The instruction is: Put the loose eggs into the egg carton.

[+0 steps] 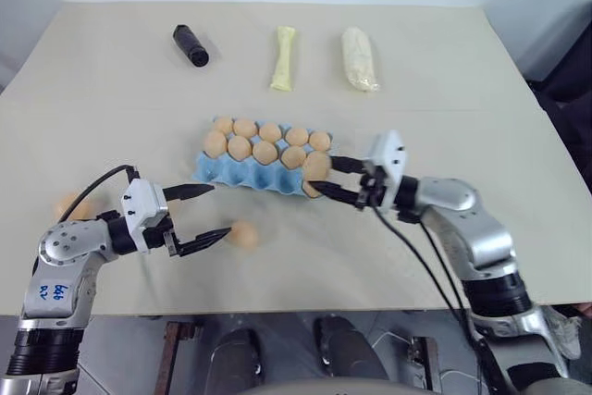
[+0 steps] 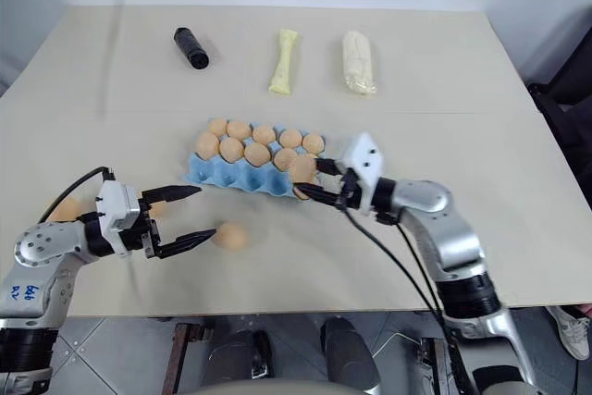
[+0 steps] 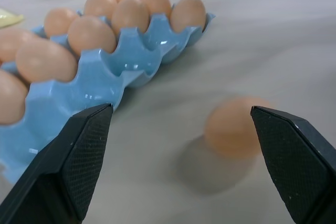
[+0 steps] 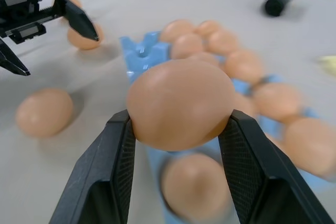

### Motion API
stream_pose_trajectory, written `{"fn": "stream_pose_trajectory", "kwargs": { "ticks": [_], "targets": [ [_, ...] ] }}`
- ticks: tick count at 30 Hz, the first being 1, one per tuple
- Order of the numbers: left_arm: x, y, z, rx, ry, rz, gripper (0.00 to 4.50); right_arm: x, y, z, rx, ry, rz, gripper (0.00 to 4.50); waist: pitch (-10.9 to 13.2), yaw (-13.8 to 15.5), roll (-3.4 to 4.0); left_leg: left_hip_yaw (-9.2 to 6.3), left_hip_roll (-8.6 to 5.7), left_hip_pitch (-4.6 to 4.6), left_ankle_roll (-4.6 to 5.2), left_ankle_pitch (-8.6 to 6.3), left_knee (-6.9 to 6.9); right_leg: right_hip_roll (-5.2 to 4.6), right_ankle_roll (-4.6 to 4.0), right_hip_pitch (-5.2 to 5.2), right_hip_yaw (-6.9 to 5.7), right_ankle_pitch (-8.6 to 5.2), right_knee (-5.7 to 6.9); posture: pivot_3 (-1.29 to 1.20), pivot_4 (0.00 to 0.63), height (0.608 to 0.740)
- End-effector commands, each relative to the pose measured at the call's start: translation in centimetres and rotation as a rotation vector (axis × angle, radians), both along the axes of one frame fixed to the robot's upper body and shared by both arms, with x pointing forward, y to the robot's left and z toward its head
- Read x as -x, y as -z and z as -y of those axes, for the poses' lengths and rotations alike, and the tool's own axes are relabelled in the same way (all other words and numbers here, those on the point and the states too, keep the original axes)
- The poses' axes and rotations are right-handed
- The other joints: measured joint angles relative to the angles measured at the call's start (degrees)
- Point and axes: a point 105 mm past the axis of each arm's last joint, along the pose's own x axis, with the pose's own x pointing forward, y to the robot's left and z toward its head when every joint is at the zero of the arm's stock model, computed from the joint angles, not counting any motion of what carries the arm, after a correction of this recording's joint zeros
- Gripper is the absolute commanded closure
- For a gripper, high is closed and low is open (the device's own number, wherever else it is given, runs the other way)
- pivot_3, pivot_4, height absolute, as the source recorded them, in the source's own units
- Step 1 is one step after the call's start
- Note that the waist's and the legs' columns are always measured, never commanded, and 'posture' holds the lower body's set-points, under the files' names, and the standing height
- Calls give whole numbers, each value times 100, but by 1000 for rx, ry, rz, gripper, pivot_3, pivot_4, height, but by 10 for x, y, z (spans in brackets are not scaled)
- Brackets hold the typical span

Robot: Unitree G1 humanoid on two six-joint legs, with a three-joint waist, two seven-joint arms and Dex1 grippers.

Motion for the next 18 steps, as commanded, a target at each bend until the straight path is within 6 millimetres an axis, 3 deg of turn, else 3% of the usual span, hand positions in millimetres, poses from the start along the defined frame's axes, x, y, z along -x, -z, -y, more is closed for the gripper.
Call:
{"fn": "stream_pose_trajectory", "kwargs": {
  "ticks": [1, 4, 5, 10, 16, 18],
  "targets": [
    [5, -7, -4, -6, -24, 37, 0, -4, 1, -7, 64, -17, 59, 2359, 0, 7, 0, 1, 0, -1, 2, -1, 0, -2, 0, 0, -1, 0, -1, 0, 150, 740],
    [9, -4, -5, -1, -40, 31, 0, -6, -3, -12, 41, -19, 43, 2359, 0, 4, 0, 0, -1, -3, 3, -2, 0, -9, 0, -1, -13, 0, -3, 0, 150, 740],
    [10, -4, -5, 0, -42, 29, 0, -6, -4, -13, 36, -19, 37, 1817, 0, 1, 0, 0, 1, -3, 3, -2, 0, -8, 0, -1, -14, 0, -3, 0, 150, 740],
    [12, -3, -4, 4, -52, 27, 0, -5, -9, -12, 26, -17, 52, 141, 0, 1, 0, -1, 3, 0, -2, 1, 2, -2, -1, 1, -15, 0, 4, 0, 150, 740],
    [11, -3, -5, 8, -58, 23, 0, 11, -17, 27, 6, -8, 102, 26, 0, 45, -1, -8, -2, -4, 1, -2, -5, -9, 0, 3, -23, 0, -7, 0, 150, 740],
    [8, -6, -6, 15, -62, 29, 0, 21, -20, 49, -29, 14, 137, 26, 0, 62, -1, -10, -1, -6, 1, -7, -8, -9, 0, 8, -30, 0, -18, 0, 150, 740]
  ]
}}
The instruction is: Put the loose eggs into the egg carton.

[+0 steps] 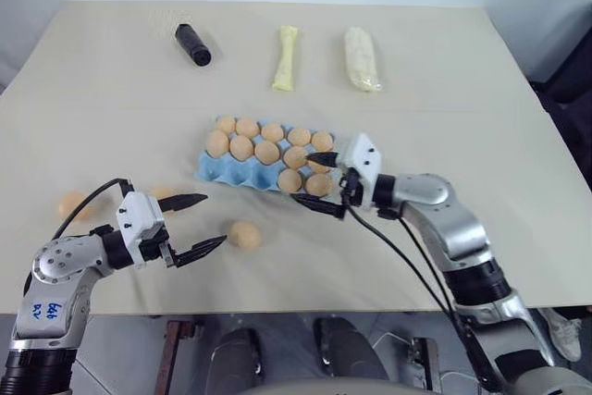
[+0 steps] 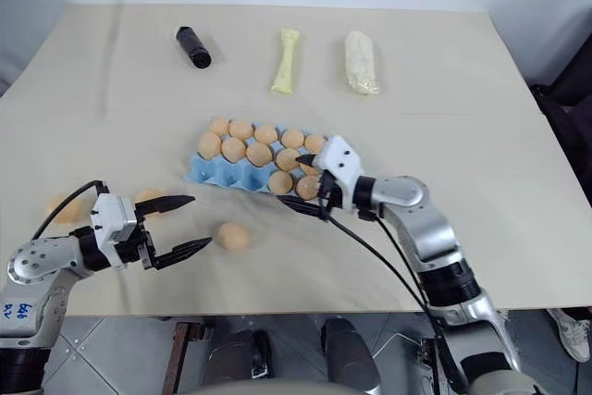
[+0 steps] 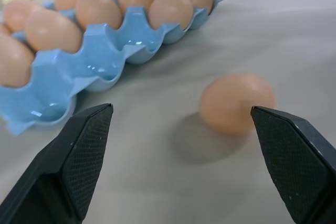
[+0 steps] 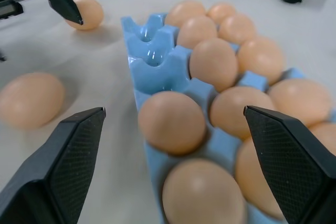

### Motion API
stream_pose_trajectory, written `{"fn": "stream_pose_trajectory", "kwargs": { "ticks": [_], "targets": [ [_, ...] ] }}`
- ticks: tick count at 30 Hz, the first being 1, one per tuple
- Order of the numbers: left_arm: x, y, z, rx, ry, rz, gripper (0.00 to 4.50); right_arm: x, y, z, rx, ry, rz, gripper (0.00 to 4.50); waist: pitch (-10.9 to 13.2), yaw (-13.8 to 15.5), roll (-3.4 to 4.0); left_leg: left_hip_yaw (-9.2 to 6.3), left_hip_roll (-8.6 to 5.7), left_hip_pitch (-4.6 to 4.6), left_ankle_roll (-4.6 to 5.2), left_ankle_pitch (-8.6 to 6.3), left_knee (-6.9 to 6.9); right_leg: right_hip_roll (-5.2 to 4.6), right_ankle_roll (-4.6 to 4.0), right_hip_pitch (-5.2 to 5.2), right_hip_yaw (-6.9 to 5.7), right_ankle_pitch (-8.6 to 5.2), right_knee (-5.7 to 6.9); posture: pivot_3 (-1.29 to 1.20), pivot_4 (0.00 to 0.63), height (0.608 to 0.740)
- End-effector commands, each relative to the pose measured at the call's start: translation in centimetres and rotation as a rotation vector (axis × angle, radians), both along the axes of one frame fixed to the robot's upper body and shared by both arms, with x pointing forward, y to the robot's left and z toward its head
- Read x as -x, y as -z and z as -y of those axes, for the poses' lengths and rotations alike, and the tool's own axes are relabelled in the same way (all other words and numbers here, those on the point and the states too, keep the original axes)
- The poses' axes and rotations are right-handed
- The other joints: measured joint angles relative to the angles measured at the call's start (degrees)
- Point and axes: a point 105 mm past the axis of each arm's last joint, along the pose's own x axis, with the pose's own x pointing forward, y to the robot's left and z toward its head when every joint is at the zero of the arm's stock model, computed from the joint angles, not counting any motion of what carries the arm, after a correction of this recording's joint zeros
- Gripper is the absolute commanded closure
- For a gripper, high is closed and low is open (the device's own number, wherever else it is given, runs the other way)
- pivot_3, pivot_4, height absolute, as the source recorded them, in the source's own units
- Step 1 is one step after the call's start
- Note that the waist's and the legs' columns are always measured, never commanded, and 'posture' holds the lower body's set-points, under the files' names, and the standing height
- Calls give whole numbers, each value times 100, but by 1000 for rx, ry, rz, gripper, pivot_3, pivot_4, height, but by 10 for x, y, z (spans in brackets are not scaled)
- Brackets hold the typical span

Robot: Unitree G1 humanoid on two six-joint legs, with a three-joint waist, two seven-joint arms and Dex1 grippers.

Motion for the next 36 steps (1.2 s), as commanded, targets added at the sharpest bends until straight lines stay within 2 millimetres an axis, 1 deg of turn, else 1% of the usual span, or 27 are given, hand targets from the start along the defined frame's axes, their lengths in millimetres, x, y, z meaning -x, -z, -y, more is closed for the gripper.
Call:
{"fn": "stream_pose_trajectory", "kwargs": {
  "ticks": [1, 2, 6, 9, 12, 15, 17, 21, 23, 27, 32, 35, 36],
  "targets": [
    [-3, -13, 0, 15, 2, 47, 0, 18, -24, 29, -92, 3, 122, 26, 0, 13, 0, 0, -1, -1, 0, -1, -2, 1, 0, 2, 0, 0, -6, 0, 150, 740],
    [-4, -14, 0, 15, 4, 49, 0, 22, -24, 41, -107, 23, 130, 26, 0, 6, 0, 1, -1, -1, 0, -3, -2, 2, 0, 3, 0, 0, -9, 0, 150, 740],
    [-7, -16, 1, 9, 16, 50, 0, 39, -9, 75, -53, 70, 125, 26, 0, -17, 0, 4, -3, 4, 1, -3, 1, 9, 1, 9, 5, 0, -8, 0, 150, 740],
    [-8, -16, -1, -1, 23, 47, 0, 50, -2, 85, -47, 61, 80, 26, 0, -63, 0, 10, -10, 12, 0, -2, 0, 12, 0, 13, 11, 0, -6, 0, 150, 740],
    [-6, -16, -7, -23, 34, 27, 0, 55, -3, 91, -78, 73, 56, 26, 0, -55, 0, 12, -7, 19, -5, 1, 1, 15, 0, 13, 15, 0, 1, 0, 150, 740],
    [-6, -15, -10, -38, 53, 13, 0, 55, -5, 92, -83, 83, 73, 26, 0, -43, 0, 10, 2, 20, -5, 3, 3, 13, -1, 13, 15, 1, 5, 0, 150, 740],
    [-5, -15, -9, -40, 72, 2, 0, 56, -4, 86, -75, 67, 80, 26, 0, -33, 0, 11, -3, 18, -2, 4, 4, 12, 0, 13, 15, 1, 4, 0, 150, 740],
    [9, -2, 2, -73, 187, -72, 0, 60, -4, 75, -52, 2, 85, 26, 0, -29, 0, 10, -6, 15, 2, 3, 3, 10, 2, 13, 13, 2, 2, 0, 150, 740],
    [12, 3, 8, -78, 218, -89, 0, 63, -5, 73, -40, -25, 83, 26, 0, -28, 0, 9, -5, 15, 2, 3, 2, 9, 2, 12, 12, 2, 2, 0, 150, 740],
    [6, 16, 21, -71, 234, -98, 0, 63, -6, 71, -29, -40, 85, 26, 0, -20, 0, 8, -5, 15, 2, 3, 3, 9, 2, 12, 13, 2, 1, 0, 150, 740],
    [0, 40, 43, -75, 256, -124, 0, 62, -8, 67, -33, -38, 91, 26, 0, -15, 0, 8, -9, 14, 4, 4, 9, 12, 3, 13, 14, 2, 3, 0, 150, 740],
    [-5, 47, 50, -78, 247, -107, 0, 63, -8, 65, -36, -36, 94, 26, -1, -11, 0, 7, -9, 14, 5, 4, 10, 10, 6, 12, 15, 4, 4, 0, 150, 740],
    [-8, 46, 52, -59, 234, -96, 194, 63, -9, 64, -38, -34, 95, 6, -1, -11, 0, 7, -8, 14, 5, 4, 11, 10, 6, 13, 15, 4, 4, 0, 150, 740]
  ]
}}
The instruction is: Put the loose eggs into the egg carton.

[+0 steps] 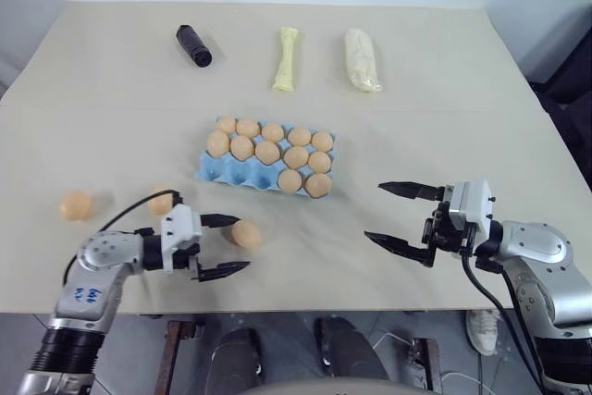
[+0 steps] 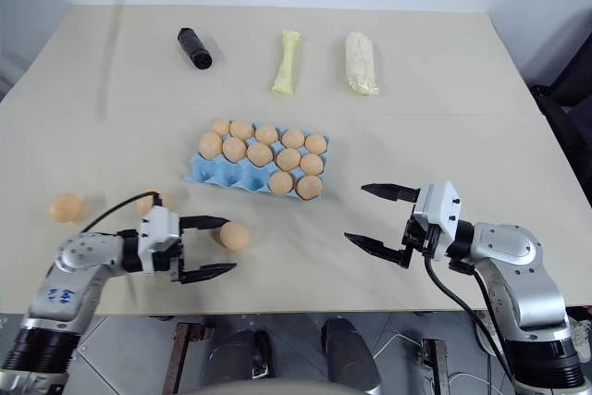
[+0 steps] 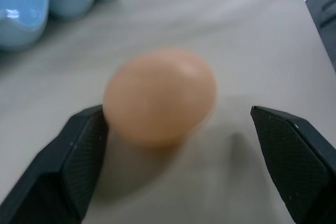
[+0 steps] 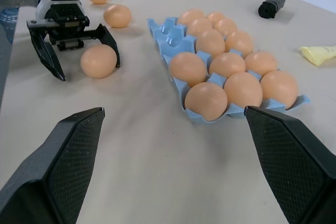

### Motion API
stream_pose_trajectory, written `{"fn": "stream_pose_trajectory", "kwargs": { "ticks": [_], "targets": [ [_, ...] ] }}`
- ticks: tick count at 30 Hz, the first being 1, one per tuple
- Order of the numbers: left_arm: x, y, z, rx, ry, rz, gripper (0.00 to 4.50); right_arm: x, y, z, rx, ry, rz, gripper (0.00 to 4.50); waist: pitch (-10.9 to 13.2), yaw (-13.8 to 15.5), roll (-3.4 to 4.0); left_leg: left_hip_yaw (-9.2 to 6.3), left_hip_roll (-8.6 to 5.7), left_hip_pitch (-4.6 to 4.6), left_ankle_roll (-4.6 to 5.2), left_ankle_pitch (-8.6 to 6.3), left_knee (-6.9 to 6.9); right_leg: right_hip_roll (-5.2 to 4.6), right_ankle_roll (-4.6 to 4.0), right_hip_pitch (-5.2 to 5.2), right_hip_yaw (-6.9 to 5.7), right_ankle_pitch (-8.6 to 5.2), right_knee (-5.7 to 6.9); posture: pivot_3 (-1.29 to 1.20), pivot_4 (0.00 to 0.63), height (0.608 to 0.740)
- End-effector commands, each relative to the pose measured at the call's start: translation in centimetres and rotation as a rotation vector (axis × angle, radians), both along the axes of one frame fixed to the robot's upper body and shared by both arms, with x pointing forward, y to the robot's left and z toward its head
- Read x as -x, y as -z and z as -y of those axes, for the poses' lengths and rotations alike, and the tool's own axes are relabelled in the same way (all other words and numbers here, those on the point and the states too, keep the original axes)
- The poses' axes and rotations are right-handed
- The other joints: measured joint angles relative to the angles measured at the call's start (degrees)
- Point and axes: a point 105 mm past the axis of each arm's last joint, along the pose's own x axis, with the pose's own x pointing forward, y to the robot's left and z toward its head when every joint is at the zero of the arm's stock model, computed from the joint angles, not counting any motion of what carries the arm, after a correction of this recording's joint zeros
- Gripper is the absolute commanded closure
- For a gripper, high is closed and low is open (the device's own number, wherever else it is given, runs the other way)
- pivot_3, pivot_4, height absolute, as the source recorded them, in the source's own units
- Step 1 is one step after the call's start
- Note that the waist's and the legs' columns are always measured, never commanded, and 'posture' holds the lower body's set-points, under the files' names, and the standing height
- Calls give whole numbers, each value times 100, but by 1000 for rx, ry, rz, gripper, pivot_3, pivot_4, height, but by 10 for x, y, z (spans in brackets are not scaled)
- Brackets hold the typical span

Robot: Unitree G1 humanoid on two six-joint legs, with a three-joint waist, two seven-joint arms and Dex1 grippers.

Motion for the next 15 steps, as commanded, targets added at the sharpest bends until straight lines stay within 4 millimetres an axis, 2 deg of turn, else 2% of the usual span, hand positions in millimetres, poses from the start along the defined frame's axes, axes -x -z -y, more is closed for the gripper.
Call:
{"fn": "stream_pose_trajectory", "kwargs": {
  "ticks": [1, 7, 11, 13, 15],
  "targets": [
    [-6, 1, 3, 18, -34, 37, 408, 4, -10, -6, -7, -16, 39, 0, 0, 2, 1, 0, 1, 0, 1, 0, 0, -2, 0, 0, 1, 0, 2, 0, 150, 740],
    [-13, -14, 7, 87, -62, 101, 2035, 4, -8, -9, -10, -8, 39, 0, 0, 11, 1, 0, 1, 0, 4, 2, 5, -6, 4, 1, 1, 2, 6, 0, 150, 740],
    [-22, -45, 12, 192, -81, 162, 2201, 2, -7, -9, -8, -6, 38, 0, 0, 11, 1, -1, 3, -1, 3, 3, 5, -6, 5, 0, 1, 3, 6, 0, 150, 740],
    [-37, -69, 20, 251, -98, 208, 2201, 1, -8, -9, -7, -5, 37, 0, 0, 33, 0, -1, 1, 0, 4, 3, 7, -5, 5, 0, 1, 3, 10, 0, 150, 740],
    [-53, -82, 28, 262, -105, 233, 2201, 0, -9, -11, -8, -12, 35, 0, 0, 98, 0, -5, -5, -3, 8, 7, 13, 3, 10, 2, -3, 6, 11, 0, 150, 740]
  ]
}}
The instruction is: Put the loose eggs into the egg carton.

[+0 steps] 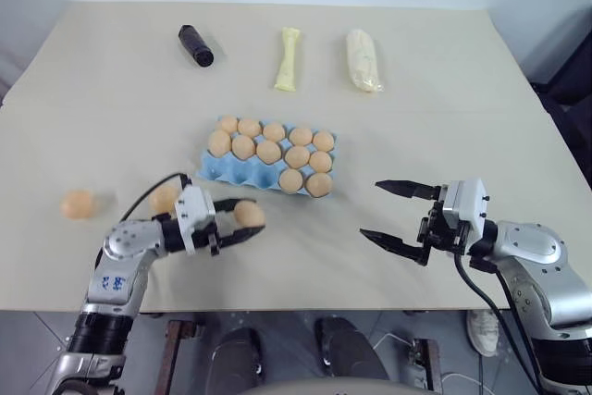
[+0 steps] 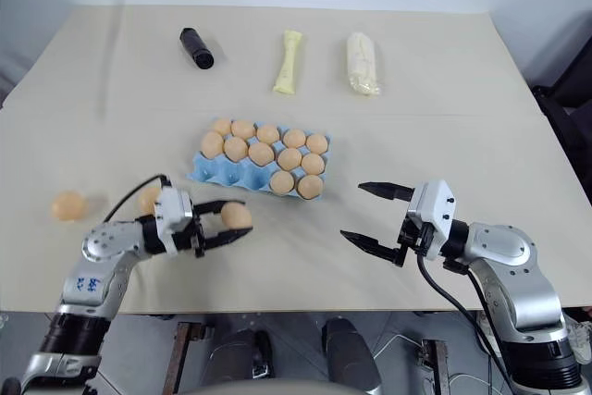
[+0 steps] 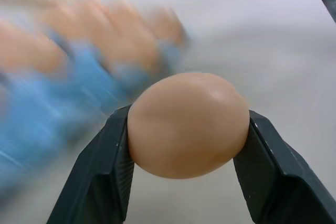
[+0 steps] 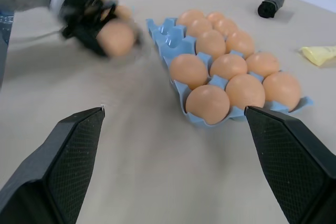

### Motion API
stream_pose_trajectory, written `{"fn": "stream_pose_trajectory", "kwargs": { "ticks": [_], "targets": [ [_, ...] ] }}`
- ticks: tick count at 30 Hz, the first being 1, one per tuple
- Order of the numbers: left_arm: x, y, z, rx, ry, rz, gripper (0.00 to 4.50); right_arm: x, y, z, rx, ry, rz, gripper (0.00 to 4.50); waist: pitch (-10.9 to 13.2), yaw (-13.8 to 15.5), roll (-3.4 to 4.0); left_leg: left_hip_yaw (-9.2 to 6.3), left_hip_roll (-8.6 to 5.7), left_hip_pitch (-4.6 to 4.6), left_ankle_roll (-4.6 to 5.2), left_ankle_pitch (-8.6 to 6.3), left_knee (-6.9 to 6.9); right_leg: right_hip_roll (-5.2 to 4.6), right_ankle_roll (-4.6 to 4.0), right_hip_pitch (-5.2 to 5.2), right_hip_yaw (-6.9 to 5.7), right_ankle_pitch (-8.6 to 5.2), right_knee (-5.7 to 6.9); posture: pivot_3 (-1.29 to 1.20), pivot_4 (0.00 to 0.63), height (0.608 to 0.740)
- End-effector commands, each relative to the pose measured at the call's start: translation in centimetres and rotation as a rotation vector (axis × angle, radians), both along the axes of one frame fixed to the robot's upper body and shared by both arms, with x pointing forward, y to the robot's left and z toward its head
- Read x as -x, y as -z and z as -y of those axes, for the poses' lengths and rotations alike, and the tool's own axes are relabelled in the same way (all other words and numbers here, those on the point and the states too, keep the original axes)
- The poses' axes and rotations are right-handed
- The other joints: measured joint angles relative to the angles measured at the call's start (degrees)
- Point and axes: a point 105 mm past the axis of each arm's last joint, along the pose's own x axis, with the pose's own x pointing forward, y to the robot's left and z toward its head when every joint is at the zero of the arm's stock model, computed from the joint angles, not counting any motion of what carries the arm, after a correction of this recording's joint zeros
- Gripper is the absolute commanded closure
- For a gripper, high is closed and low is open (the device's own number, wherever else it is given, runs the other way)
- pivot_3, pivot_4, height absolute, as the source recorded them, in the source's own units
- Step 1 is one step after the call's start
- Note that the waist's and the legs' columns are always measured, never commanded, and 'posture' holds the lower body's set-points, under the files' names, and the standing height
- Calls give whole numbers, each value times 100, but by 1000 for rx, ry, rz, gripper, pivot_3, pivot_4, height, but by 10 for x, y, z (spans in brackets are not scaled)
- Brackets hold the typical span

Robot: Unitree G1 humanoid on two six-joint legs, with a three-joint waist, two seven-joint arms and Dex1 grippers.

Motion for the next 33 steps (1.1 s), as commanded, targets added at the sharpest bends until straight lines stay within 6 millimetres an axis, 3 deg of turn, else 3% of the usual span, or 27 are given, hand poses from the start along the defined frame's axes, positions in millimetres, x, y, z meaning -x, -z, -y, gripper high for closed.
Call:
{"fn": "stream_pose_trajectory", "kwargs": {
  "ticks": [1, 5, 13, 14, 19, 20, 26, 30, 33],
  "targets": [
    [-16, -29, 10, 42, -10, 70, 2201, 2, -9, -5, -7, -24, 38, 0, 0, 52, 0, 1, -11, 1, 6, 4, 0, 5, 5, 0, 2, 3, 1, 0, 150, 740],
    [-34, -27, 16, 19, -31, 73, 2201, 8, -12, -13, -13, -67, 28, 0, 0, 59, 1, 14, -20, 2, 15, 4, 0, 1, 20, -1, 15, 10, -4, 0, 150, 740],
    [-44, -19, 16, 23, -45, 90, 2201, 10, -12, -16, -22, -54, 31, 0, 0, 82, 0, 14, -16, -1, 15, 4, 3, 0, 20, -5, 15, 11, -4, 0, 150, 740],
    [-45, -20, 15, 30, -54, 93, 1518, 10, -12, -16, -23, -51, 31, 0, 0, 84, 0, 15, -17, -1, 15, 4, 5, -1, 20, -4, 15, 11, -4, 0, 150, 740],
    [-46, -20, 7, 0, -88, 119, 102, 7, -14, -19, -27, -57, 39, 0, 0, 73, 0, 15, -17, 0, 16, 5, 8, 0, 21, -3, 17, 11, -1, 0, 150, 740],
    [-45, -19, 6, -1, -90, 119, 21, 7, -14, -19, -27, -60, 40, 0, 0, 70, 0, 15, -16, 0, 16, 5, 8, 0, 21, -4, 18, 11, 0, 0, 150, 740],
    [-17, -34, -23, -16, -92, 164, 21, 4, -17, -30, -32, -139, 38, 0, 0, 48, 0, 17, -5, 2, 14, 4, 3, -6, 20, -6, 21, 12, 1, 0, 150, 740],
    [2, -58, -47, -38, -183, 247, 21, 5, -20, -38, -45, -203, 41, 0, 0, 59, 0, 14, 3, -1, 13, 4, 0, -19, 17, -7, 17, 12, -2, 0, 150, 740],
    [14, -66, -79, -23, -328, 243, 21, 5, -22, -44, -58, -241, 47, 0, 0, 60, -1, 14, 0, 0, 13, 3, 0, -25, 17, -2, 15, 12, -5, 0, 150, 740]
  ]
}}
